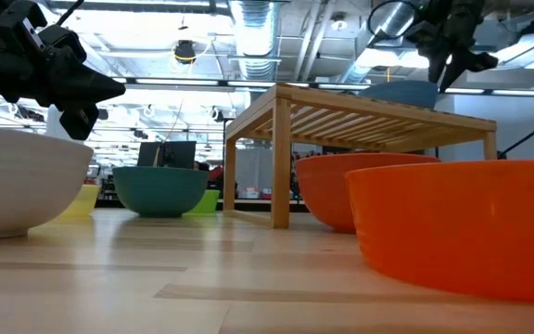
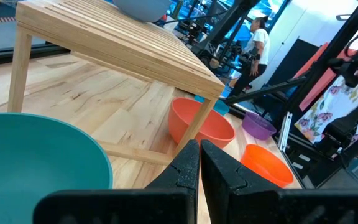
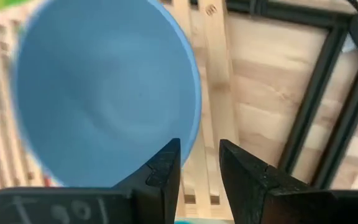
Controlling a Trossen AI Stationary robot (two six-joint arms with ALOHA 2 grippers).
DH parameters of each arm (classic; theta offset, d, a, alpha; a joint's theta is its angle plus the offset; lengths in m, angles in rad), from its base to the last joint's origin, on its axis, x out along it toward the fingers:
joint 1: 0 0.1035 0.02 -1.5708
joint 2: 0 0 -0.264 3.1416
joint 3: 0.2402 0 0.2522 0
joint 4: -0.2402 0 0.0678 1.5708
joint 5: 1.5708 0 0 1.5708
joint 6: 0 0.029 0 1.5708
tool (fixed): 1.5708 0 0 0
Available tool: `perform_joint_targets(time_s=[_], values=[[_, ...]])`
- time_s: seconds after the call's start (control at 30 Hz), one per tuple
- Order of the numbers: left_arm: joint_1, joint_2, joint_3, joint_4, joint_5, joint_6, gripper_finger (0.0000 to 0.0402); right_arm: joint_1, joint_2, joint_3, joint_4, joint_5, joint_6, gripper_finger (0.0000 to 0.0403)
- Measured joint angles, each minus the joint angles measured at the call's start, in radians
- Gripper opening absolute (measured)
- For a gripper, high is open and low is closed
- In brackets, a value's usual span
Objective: Place and stack bowls onto a shelf
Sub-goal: Put the small blue bowl on the shelf
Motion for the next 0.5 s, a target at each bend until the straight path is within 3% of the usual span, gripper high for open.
perform_joint_targets(time_s=[0.13,0.27,0.5], values=[[0.0,0.0,0.0,0.0,0.0,0.0,0.0,-0.002,-0.074,0.0,0.042,-0.031,-0.015,0.0136],[0.0,0.0,0.0,0.0,0.0,0.0,0.0,0.042,-0.179,0.0,0.076,-0.137,-0.066,0.0136],[0.0,0.0,0.0,0.0,0.0,0.0,0.0,0.221,-0.401,-0.037,0.106,-0.165,-0.019,0.0136]])
